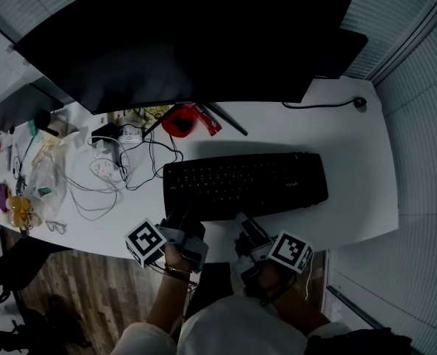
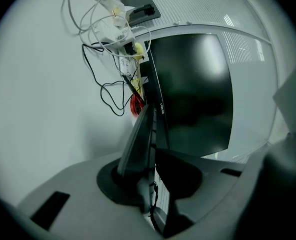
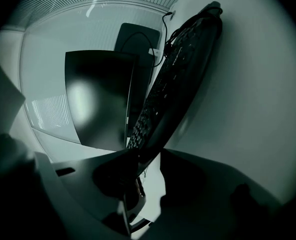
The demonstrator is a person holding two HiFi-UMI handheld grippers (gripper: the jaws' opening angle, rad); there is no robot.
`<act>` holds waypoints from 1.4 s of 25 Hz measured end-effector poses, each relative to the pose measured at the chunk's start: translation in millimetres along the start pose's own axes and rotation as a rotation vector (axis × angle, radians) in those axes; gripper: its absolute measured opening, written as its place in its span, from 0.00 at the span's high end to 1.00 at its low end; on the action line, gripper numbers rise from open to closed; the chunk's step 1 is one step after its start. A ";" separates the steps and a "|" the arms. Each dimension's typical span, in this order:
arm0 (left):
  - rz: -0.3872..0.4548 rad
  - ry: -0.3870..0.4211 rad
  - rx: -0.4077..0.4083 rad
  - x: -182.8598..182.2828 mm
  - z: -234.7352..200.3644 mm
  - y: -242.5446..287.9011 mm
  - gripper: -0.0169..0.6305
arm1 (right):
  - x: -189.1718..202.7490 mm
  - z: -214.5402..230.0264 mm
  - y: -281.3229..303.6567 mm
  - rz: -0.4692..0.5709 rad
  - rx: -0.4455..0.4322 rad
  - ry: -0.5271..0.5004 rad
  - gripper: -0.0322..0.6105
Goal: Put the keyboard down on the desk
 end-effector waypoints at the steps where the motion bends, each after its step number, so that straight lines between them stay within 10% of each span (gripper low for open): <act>1: -0.003 -0.002 0.001 0.1 -1.0 0.0 0.82 | 0.4 0.3 0.0 0.004 0.003 0.004 0.72; 35: -0.077 -0.062 -0.053 -4.9 -52.7 -40.4 0.70 | 4.6 -2.5 13.6 0.044 0.065 0.095 0.82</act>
Point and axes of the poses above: the fingertips, and each gripper's own axes: y forward along the fingers, z to its right, x out of its underside, the point moved 2 cm from there along -y, backward along the fingers, and after that the axes turned 9 degrees about y, right-handed, at the moved point
